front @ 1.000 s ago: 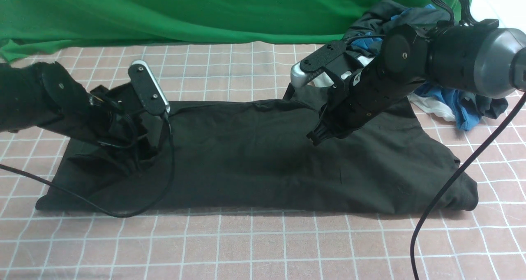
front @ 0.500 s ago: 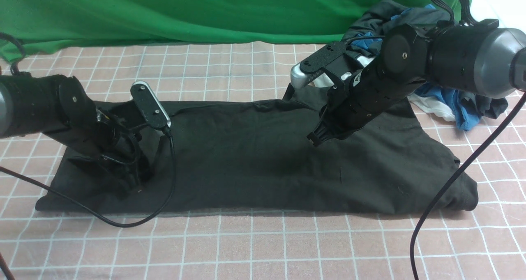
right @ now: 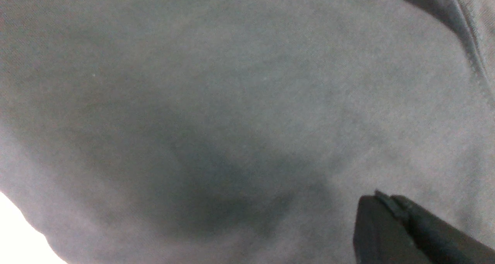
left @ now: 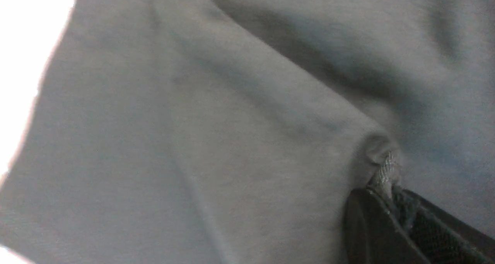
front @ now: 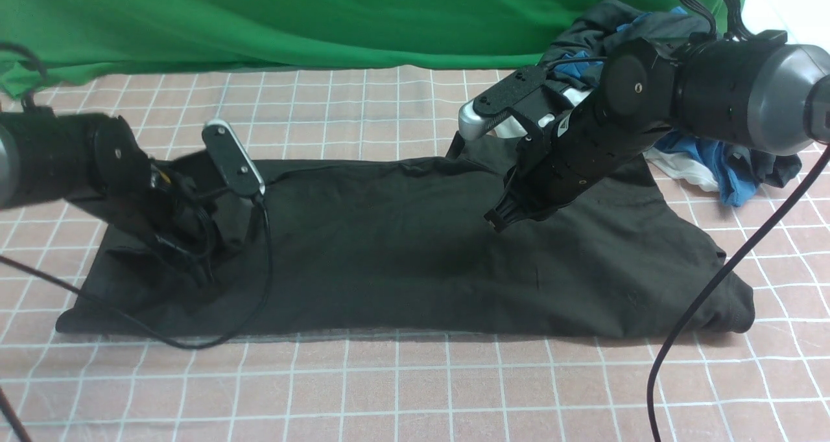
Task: Fold a long-sleeved shirt over a pink coffee tablecloth.
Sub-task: 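Pull the folded dark garment lengthwise by its ends to straighten it flat on the table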
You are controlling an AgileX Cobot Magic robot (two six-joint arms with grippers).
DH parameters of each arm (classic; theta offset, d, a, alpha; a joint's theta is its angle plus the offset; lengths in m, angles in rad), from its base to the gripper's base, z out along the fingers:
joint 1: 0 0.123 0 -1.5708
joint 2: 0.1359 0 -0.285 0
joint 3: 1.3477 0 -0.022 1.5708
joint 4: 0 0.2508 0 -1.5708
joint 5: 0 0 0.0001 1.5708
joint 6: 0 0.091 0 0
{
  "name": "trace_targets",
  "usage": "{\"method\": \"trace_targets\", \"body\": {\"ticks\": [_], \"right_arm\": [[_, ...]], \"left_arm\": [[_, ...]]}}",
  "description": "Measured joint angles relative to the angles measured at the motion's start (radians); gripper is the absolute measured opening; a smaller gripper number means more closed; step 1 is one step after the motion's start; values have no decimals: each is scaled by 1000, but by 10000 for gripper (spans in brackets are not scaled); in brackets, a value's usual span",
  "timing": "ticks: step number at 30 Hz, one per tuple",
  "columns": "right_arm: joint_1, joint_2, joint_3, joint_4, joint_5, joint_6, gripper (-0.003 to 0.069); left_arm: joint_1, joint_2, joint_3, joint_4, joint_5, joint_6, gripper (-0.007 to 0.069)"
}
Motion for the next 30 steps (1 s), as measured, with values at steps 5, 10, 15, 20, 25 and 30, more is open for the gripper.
{"method": "trace_targets", "body": {"ticks": [5, 10, 15, 20, 25, 30], "right_arm": [[0, 0, 0, 0, 3, 0, 33], [0, 0, 0, 0, 5, 0, 33], [0, 0, 0, 0, 7, 0, 33], [0, 0, 0, 0, 7, 0, 33], [0, 0, 0, -2, 8, 0, 33], [0, 0, 0, -3, 14, 6, 33]], "left_arm": [[0, 0, -115, 163, 25, -155, 32], [29, 11, -237, 256, 25, -231, 32], [96, 59, -283, 251, 7, -238, 32], [137, 109, -288, 248, 5, -240, 32], [178, 134, -288, 248, -16, -255, 32], [209, 140, -288, 246, -35, -272, 32]]}}
